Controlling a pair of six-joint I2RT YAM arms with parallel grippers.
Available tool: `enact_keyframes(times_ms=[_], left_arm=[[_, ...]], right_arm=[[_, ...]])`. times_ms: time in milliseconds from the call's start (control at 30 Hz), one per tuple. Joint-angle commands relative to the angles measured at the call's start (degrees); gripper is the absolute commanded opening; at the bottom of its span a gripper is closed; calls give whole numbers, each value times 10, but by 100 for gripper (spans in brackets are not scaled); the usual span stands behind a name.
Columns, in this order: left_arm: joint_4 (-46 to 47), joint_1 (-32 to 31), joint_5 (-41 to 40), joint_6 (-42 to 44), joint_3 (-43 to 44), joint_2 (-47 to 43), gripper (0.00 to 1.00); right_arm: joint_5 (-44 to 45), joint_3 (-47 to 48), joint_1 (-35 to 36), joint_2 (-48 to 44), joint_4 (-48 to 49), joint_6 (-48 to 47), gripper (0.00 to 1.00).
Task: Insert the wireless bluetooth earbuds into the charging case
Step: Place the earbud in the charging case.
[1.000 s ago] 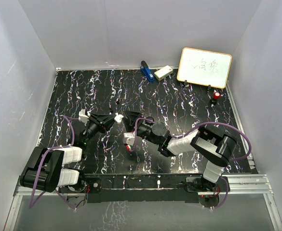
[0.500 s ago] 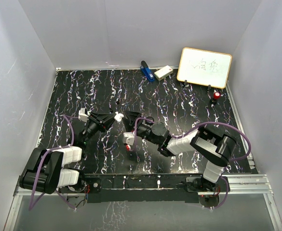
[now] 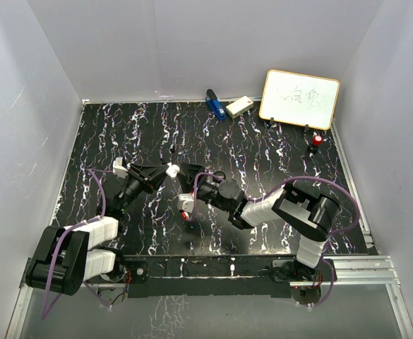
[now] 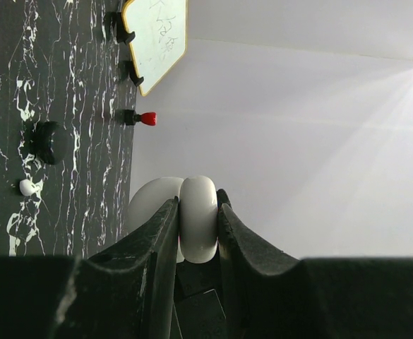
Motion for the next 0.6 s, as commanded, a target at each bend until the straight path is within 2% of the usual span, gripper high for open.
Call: enact_keyframes(times_ms=[0, 333, 467, 567], left_arm=[[2, 1, 10, 2, 1, -16, 0], [12, 1, 7, 8, 10, 23, 0], [32, 1, 3, 6, 19, 51, 0], [53, 1, 3, 0, 27, 71, 0]], right_arm=[[2, 24, 4, 1, 39, 9, 45], [8, 5, 5, -47, 6, 25, 46], [39, -10, 8, -90, -49, 88, 54], [80, -37, 8, -128, -52, 169, 55]])
